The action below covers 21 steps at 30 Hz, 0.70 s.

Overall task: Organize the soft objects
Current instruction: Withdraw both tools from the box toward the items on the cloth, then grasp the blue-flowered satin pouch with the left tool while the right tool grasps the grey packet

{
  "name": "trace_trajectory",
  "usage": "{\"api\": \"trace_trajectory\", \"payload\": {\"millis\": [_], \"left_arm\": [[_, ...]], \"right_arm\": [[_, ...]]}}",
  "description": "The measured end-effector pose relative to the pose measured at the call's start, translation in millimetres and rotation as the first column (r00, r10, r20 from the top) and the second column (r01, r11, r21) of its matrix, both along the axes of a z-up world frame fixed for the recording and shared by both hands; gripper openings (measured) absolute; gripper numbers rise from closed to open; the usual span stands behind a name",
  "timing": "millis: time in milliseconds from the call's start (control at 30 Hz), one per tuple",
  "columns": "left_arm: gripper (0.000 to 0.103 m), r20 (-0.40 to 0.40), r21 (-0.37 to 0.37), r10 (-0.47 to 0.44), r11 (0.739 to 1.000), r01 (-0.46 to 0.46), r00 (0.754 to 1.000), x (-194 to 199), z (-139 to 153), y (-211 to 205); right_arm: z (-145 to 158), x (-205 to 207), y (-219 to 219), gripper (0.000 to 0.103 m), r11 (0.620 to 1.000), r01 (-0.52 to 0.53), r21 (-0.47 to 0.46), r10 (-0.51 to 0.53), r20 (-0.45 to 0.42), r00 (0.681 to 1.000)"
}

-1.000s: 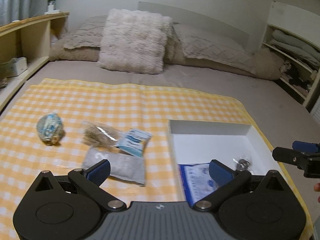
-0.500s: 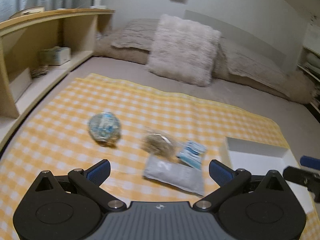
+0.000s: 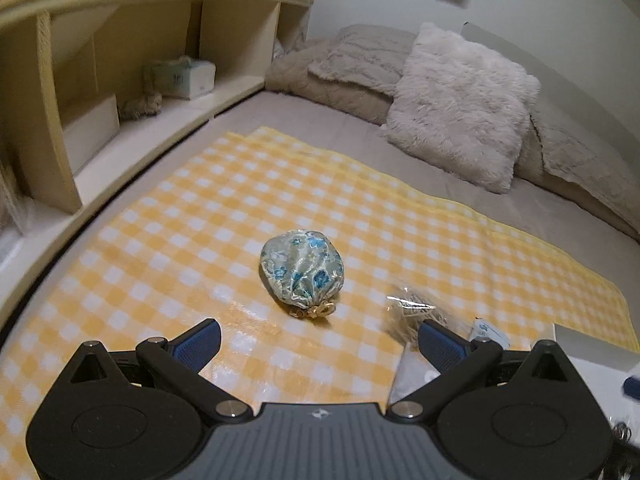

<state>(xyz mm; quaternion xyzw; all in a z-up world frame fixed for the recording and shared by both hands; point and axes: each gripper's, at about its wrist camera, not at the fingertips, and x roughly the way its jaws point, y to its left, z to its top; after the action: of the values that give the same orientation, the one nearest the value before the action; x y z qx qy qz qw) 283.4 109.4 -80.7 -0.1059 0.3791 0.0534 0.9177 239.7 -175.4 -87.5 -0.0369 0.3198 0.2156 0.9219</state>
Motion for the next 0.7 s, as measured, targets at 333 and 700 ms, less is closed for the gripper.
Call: {"api": "trace_trajectory", "payload": {"millis": [333, 700], "left_arm": [[0.103, -0.075, -0.064, 0.082, 0.994, -0.087, 0.994, 61, -44, 13], [0.103, -0.087, -0.113, 0.170, 0.977, -0.179, 0.982, 101, -80, 38]], "right_arm": [[-42, 49, 17, 0.103, 0.996, -0.062, 0.058, 0.071, -0.162, 0.984], [-87, 85, 39, 0.103, 0.981, -0.186, 0.049, 0.192, -0.285, 0.939]]}}
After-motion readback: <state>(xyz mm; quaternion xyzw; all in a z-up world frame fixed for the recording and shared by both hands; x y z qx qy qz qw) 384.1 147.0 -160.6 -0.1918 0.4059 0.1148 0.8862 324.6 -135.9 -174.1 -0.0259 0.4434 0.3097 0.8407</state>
